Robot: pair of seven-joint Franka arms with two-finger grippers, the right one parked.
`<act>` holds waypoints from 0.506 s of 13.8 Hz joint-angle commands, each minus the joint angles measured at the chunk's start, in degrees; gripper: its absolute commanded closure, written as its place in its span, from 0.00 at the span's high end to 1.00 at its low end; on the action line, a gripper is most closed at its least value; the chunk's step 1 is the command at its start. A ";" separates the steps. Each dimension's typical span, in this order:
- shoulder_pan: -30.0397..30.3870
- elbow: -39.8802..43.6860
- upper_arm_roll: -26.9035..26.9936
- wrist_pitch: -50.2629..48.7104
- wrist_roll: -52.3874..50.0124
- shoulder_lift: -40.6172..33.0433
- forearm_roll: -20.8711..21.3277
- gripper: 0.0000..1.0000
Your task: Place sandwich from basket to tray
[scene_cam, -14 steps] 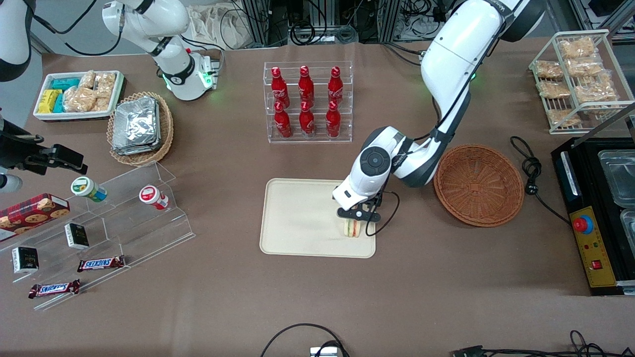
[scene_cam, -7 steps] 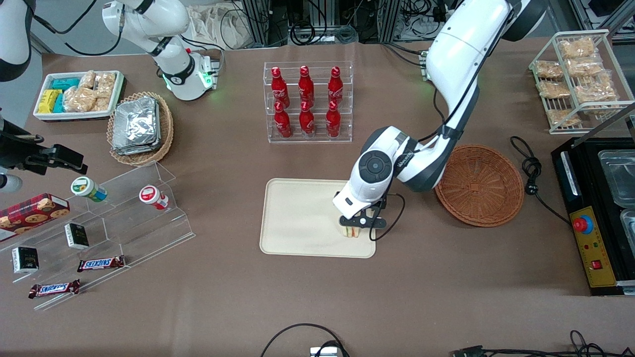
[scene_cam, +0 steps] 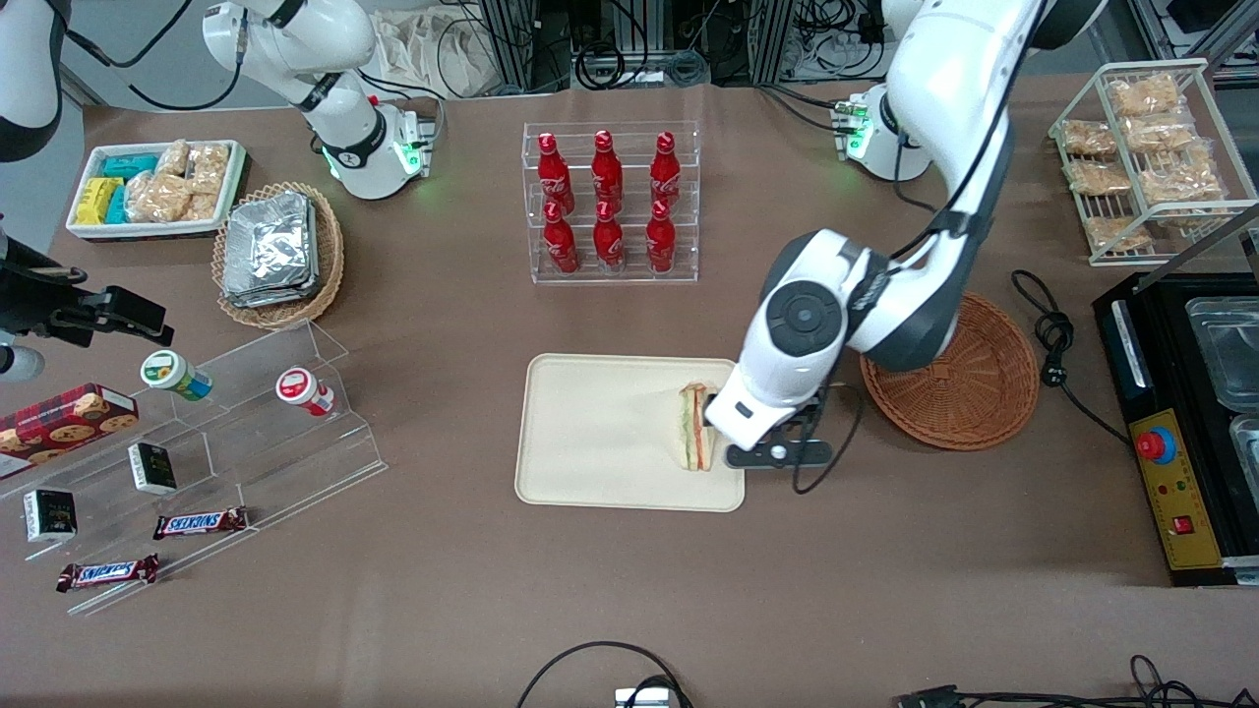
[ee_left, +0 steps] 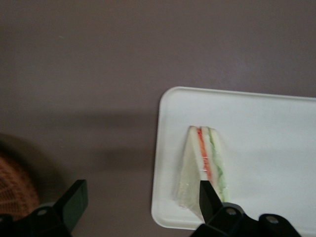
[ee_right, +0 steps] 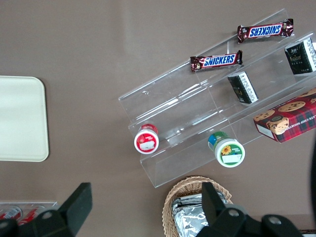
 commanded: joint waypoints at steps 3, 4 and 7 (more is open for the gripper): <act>-0.08 -0.84 7.31 -5.58 -0.80 -7.62 -0.49 1.00; 0.18 -0.84 8.20 -6.19 -0.89 -8.16 -0.58 1.00; 1.94 -0.93 8.47 -7.95 -0.89 -9.65 -0.76 1.00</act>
